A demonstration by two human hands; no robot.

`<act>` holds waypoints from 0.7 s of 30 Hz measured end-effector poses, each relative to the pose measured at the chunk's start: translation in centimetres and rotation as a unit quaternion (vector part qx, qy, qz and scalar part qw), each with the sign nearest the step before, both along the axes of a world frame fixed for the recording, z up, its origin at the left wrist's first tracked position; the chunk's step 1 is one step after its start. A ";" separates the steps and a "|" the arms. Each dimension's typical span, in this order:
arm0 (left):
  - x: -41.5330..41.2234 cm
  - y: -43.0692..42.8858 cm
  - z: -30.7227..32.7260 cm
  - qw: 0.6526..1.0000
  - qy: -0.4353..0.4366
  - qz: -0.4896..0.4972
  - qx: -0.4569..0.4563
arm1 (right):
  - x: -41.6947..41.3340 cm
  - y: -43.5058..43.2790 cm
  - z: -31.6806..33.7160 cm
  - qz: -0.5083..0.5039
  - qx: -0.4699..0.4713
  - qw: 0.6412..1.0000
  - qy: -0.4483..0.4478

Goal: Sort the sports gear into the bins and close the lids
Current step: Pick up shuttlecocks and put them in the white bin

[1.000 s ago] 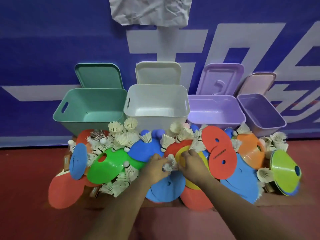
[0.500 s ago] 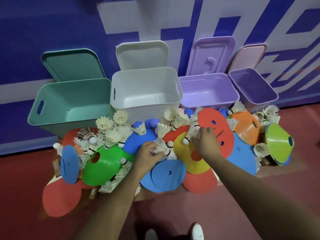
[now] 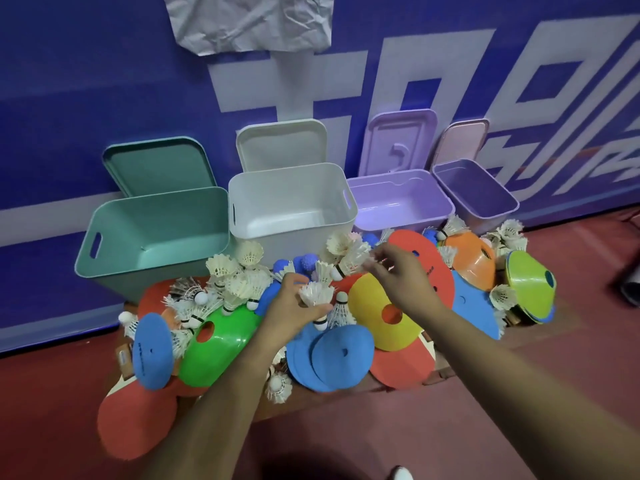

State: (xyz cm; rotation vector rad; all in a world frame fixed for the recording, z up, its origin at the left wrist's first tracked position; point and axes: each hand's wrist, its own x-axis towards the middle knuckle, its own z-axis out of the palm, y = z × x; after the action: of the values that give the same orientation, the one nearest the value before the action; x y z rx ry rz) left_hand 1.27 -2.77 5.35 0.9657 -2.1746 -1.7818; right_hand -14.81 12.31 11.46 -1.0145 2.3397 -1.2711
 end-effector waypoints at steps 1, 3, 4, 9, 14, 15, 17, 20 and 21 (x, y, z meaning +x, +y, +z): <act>0.2 -0.1 0.3 1.000 0.008 -0.017 -0.017 | 0.7 -0.2 0.7 0.016 -0.002 1.000 0.003; 0.5 -0.4 1.1 0.997 0.026 -0.044 -0.050 | 1.9 -0.5 1.5 0.053 0.016 0.998 0.023; 0.7 -0.6 1.6 0.996 0.034 -0.051 -0.060 | 2.4 -0.7 1.6 0.074 0.029 0.996 0.027; 0.8 -1.2 2.7 0.994 0.012 -0.094 -0.058 | 3.1 -1.6 1.1 0.137 0.025 0.990 -0.005; -1.0 -1.2 2.6 0.988 -0.047 -0.090 -0.119 | 1.4 -2.7 0.4 0.184 0.033 0.981 -0.060; -1.5 -1.3 2.5 0.991 -0.045 -0.074 -0.100 | 0.9 -3.0 0.5 0.189 0.026 0.976 -0.101; -2.8 -1.5 2.1 0.997 -0.033 -0.028 -0.057 | -0.8 -3.6 0.5 0.170 -0.004 0.972 -0.161; -4.7 -2.2 1.1 0.998 -0.044 0.024 -0.026 | -6.1 -4.6 -1.5 0.082 -0.002 0.991 -0.110; -5.0 -2.2 1.0 0.998 -0.049 0.036 -0.020 | -7.9 -4.9 -2.5 0.061 0.044 0.996 -0.046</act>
State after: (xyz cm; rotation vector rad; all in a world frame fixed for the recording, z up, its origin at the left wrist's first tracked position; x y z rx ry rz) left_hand -3.78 -4.99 6.34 1.1307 -2.1932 -1.6866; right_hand -22.71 7.44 8.92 -1.0307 2.2084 -1.1341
